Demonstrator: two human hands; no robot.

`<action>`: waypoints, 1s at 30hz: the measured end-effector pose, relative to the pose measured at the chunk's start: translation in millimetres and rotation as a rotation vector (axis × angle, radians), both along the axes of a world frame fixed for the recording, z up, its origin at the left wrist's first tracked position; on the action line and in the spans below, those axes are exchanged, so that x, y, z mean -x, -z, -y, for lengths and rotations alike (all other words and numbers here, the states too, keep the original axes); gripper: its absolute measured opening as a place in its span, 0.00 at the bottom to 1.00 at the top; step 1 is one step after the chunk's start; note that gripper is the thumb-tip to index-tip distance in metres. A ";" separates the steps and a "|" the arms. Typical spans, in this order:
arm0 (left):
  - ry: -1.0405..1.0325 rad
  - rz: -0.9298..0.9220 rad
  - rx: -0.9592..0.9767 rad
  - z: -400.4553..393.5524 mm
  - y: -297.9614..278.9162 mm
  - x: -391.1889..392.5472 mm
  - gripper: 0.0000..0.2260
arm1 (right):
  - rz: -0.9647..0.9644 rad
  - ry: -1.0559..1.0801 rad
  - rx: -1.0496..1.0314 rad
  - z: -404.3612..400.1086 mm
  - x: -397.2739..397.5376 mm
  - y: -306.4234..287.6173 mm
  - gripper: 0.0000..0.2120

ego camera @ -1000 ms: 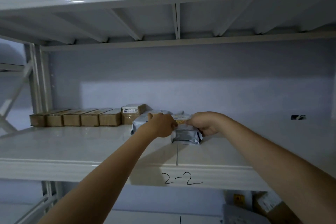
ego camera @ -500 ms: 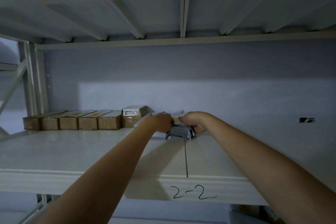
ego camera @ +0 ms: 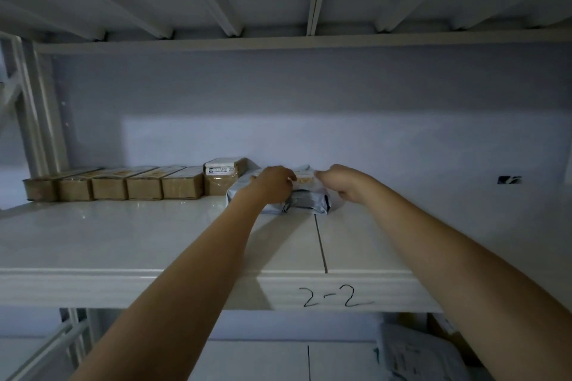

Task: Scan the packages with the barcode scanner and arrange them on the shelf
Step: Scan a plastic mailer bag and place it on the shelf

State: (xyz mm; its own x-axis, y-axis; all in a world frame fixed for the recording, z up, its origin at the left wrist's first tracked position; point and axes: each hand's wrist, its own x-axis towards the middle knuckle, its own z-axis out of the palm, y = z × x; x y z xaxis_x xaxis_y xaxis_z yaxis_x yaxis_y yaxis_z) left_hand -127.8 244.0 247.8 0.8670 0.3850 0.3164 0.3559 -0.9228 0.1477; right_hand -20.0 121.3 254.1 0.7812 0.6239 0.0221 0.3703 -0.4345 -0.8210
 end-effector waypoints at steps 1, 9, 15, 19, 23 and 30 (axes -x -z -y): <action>0.013 0.050 0.036 3.5 -1.7 4.2 0.17 | 0.095 0.038 0.038 7.1 4.7 -3.2 0.24; 0.331 0.338 0.341 110.0 8.1 33.9 0.12 | 0.112 0.127 -0.190 116.4 65.6 21.6 0.10; 0.510 0.281 0.618 183.6 39.8 62.1 0.11 | 0.025 0.202 -0.376 203.4 114.6 48.5 0.09; 0.561 0.359 0.713 233.4 54.5 78.3 0.10 | -0.025 0.208 -0.508 266.7 131.0 61.9 0.10; 0.592 0.298 0.782 293.2 82.0 74.9 0.10 | -0.222 0.185 -0.443 319.5 131.8 85.4 0.10; 0.461 0.041 0.944 353.7 168.4 26.6 0.06 | -0.346 0.381 -0.354 400.0 89.1 172.2 0.09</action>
State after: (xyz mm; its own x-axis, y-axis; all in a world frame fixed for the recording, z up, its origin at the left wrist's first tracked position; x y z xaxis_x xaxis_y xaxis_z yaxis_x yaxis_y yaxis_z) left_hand -154.4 -109.6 79.3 0.9878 0.1259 0.0921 -0.0220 -0.4721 0.8813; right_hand -109.1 -278.7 81.9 0.9465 0.3007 -0.1172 -0.0701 -0.1632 -0.9841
